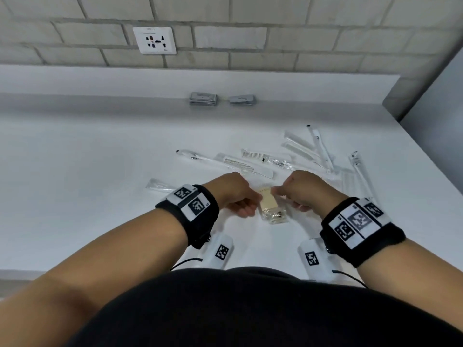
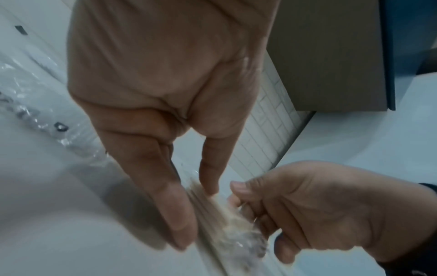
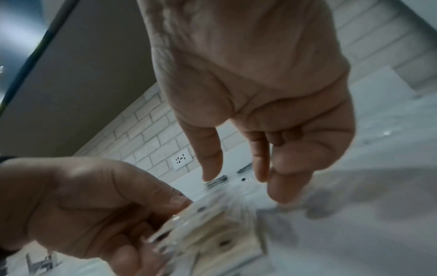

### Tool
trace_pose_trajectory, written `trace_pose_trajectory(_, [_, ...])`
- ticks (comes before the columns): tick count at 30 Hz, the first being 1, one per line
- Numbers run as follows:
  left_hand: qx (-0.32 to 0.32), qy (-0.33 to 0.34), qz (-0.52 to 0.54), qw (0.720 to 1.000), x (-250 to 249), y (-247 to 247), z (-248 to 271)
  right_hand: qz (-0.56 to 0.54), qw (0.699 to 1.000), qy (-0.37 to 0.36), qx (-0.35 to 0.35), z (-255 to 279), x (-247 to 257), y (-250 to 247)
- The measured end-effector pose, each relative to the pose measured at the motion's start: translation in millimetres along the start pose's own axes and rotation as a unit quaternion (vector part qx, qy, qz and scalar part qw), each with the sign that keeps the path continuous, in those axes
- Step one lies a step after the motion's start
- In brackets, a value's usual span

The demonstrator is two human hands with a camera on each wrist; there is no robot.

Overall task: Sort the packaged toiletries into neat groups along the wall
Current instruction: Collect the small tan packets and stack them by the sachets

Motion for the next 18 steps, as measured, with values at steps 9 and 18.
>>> trace_pose_trajectory(9, [-0.010,-0.014,0.113,0.993,9.6,6.8,5.3,-0.124,0.982,0.109,0.088,17.8,3.8,28.7])
trace_pose_trajectory(18, [-0.119,0.121,-0.310,0.936,0.1,-8.3,4.9,0.320,0.931,-0.173,-0.006,18.5,35.5,18.7])
Point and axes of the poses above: each hand's wrist, its own z-axis away from the middle knuckle, its own y-axis out of the palm, x = y × z, the point moved 4 cm from there along -z, towards the middle knuckle, and after that the axes turned 3 degrees about -y, right-handed, at the moved point
